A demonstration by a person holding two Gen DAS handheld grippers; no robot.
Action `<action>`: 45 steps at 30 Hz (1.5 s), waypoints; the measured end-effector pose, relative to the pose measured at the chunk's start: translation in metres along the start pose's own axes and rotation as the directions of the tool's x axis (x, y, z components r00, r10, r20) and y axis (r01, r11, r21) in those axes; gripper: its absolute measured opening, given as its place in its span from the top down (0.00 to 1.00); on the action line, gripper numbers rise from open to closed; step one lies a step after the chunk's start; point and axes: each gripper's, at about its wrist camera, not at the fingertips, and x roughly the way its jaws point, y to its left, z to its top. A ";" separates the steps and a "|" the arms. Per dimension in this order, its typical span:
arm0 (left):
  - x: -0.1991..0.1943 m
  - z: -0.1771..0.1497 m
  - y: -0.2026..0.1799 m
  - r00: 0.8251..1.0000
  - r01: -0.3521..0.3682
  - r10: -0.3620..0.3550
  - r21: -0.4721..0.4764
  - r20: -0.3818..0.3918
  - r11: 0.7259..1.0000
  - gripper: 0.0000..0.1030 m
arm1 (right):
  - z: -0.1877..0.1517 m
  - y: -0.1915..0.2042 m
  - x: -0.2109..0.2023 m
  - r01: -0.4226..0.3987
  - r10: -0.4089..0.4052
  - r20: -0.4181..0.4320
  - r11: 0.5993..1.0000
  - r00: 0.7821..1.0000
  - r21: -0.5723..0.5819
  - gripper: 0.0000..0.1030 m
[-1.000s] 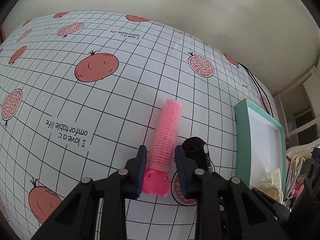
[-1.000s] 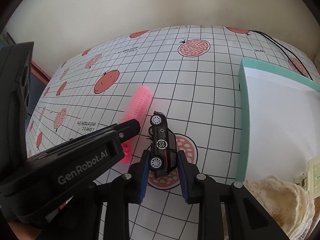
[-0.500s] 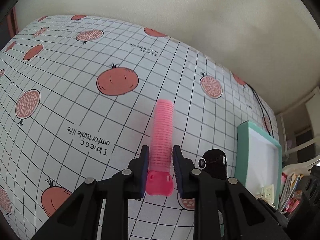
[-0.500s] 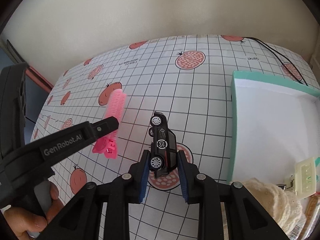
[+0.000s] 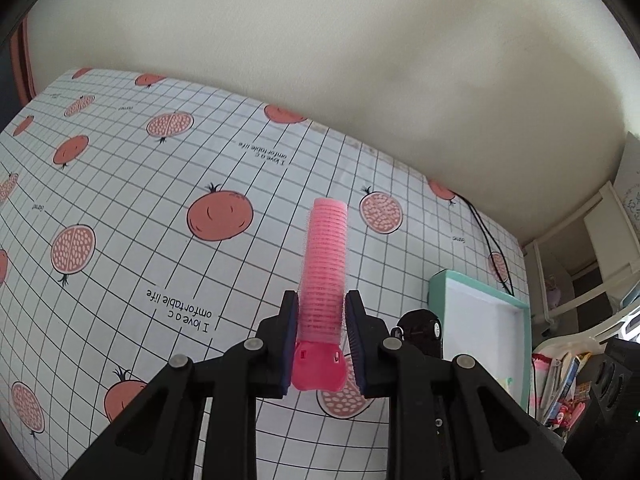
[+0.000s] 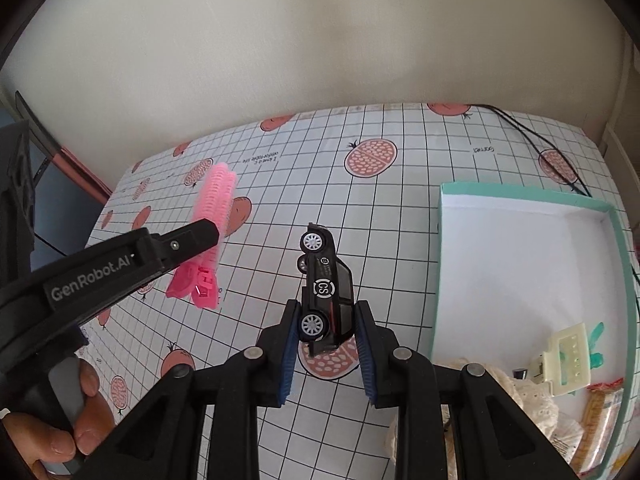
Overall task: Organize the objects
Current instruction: 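Close the left gripper on the pink roller while the right gripper grasps the black car, then lift the roller and car and carry both over the tray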
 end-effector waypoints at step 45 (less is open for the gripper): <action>0.012 -0.055 -0.145 0.985 0.175 -0.171 0.241 -0.038 0.955 0.76 | -0.013 -0.176 -0.079 0.217 -0.232 0.024 0.937 0.972 0.275 0.72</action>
